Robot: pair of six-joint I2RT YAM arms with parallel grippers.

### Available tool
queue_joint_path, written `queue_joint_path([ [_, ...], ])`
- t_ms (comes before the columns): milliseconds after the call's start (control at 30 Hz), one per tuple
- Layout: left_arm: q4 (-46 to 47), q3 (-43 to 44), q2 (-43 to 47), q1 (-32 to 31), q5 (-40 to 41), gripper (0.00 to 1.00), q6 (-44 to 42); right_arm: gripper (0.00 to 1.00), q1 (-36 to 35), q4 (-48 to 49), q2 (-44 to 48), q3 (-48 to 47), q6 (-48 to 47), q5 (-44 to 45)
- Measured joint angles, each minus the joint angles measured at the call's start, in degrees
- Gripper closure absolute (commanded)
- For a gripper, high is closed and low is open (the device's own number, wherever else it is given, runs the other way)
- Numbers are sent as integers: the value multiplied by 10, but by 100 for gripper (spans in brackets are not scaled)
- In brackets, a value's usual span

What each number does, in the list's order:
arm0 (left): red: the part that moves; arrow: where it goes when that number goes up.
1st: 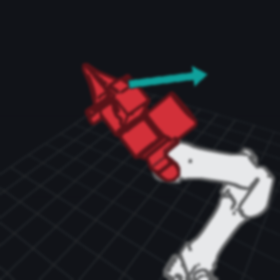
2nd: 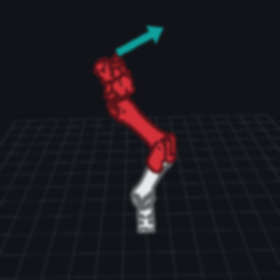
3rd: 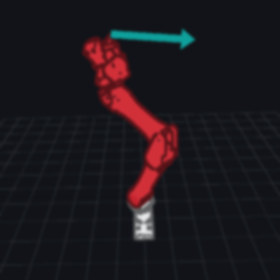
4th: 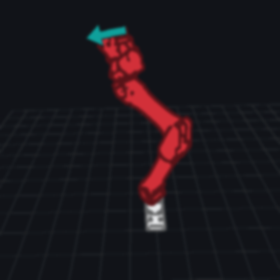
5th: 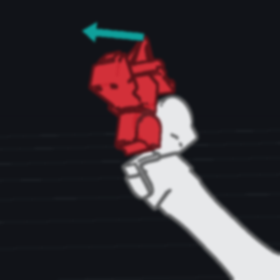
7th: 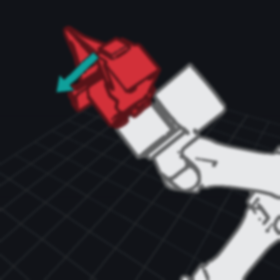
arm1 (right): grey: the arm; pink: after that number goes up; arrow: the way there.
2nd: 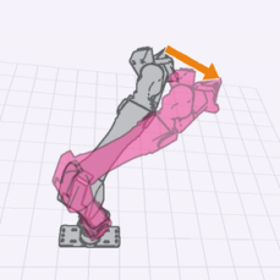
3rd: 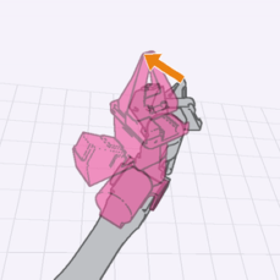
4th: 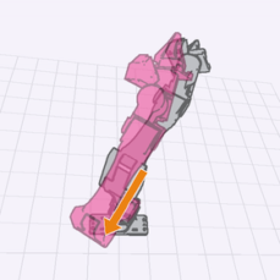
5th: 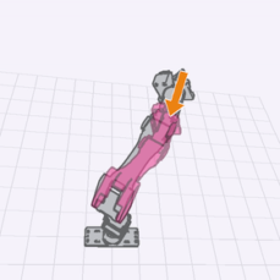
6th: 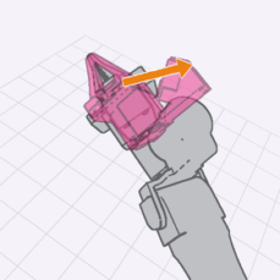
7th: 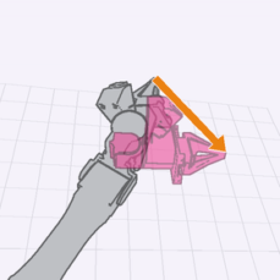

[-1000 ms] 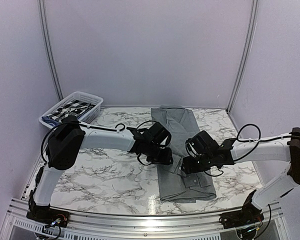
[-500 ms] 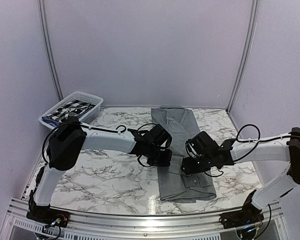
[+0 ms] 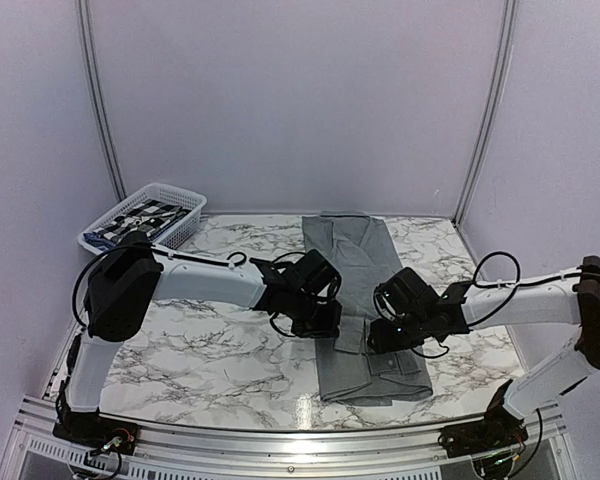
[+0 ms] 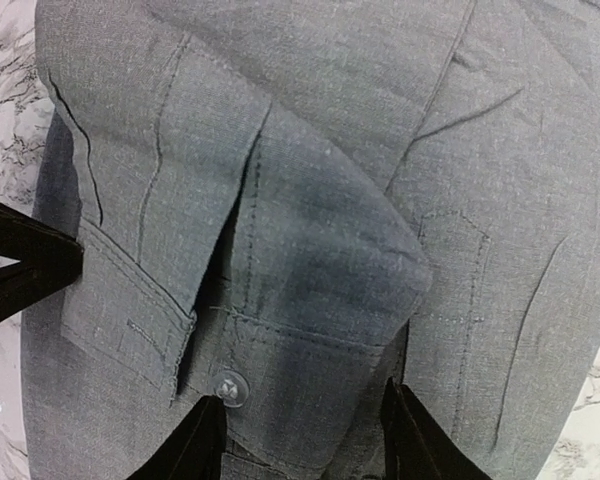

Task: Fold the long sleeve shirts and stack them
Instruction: Fold the sleeve of the rectangle-folded shirt.

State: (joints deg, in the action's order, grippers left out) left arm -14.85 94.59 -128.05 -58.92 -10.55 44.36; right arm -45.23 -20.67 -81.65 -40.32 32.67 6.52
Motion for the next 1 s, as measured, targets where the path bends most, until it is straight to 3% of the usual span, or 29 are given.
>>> queue_joint_path([
  [133,0,-8,16,-4,-7,100,16,75,-2,-4,10,0,2,0],
  [267,0,-10,28,-6,-17,100,29,85,-5,-8,23,0,5,-2],
  [433,3,-24,40,-8,-33,100,47,84,-13,-23,33,-2,7,-4],
  [733,4,-81,65,-8,-66,100,92,65,-27,-54,50,-10,14,-11],
  [1000,3,-88,66,-8,-85,100,104,64,-38,-54,49,-8,23,-15],
])
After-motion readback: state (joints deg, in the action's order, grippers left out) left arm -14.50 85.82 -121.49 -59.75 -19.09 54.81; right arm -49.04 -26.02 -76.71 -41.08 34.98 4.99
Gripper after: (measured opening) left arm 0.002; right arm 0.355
